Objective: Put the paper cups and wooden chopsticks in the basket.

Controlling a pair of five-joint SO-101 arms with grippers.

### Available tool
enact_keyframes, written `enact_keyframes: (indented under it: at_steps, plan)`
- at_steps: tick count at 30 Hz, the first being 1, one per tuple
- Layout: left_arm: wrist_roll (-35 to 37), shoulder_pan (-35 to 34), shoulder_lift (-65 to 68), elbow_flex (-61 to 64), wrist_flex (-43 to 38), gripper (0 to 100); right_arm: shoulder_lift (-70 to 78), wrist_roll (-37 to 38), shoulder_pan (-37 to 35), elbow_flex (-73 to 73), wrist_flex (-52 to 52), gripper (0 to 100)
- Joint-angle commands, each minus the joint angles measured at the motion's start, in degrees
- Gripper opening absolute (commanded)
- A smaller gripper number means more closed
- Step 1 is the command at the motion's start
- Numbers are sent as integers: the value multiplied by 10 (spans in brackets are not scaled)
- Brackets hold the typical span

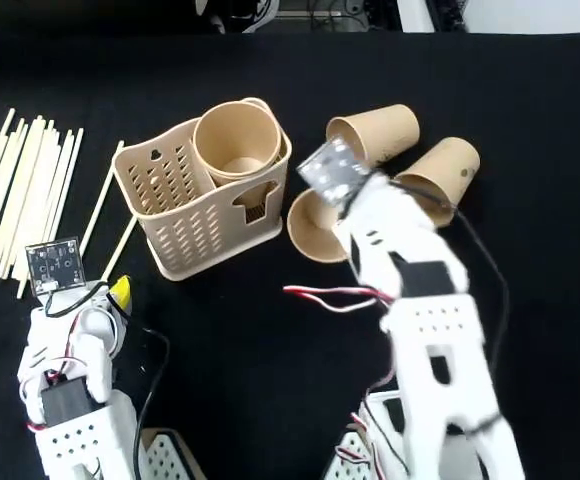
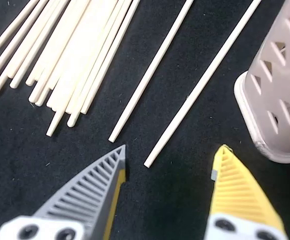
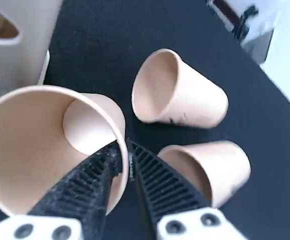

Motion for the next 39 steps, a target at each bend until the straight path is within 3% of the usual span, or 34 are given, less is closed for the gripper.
enact_keyframes:
  at_steps: [1, 6, 13, 21, 27, 39]
  plan:
    - [-6, 5, -2, 4, -12, 278, -84, -66, 22, -136, 201, 11]
    - [-6, 5, -2, 4, -11, 278, -92, -129, 18, -296, 355, 11]
    - [-6, 4, -2, 5, -12, 278, -90, -236, -33, -514, 424, 11]
    - [-6, 4, -2, 7, -13, 278, -44, -329, -171, -608, 385, 11]
    - [-6, 4, -2, 7, -13, 278, 101, -357, -171, -599, 313, 11]
    - [-4, 4, -2, 7, -15, 278, 245, -358, -135, -651, 326, 11]
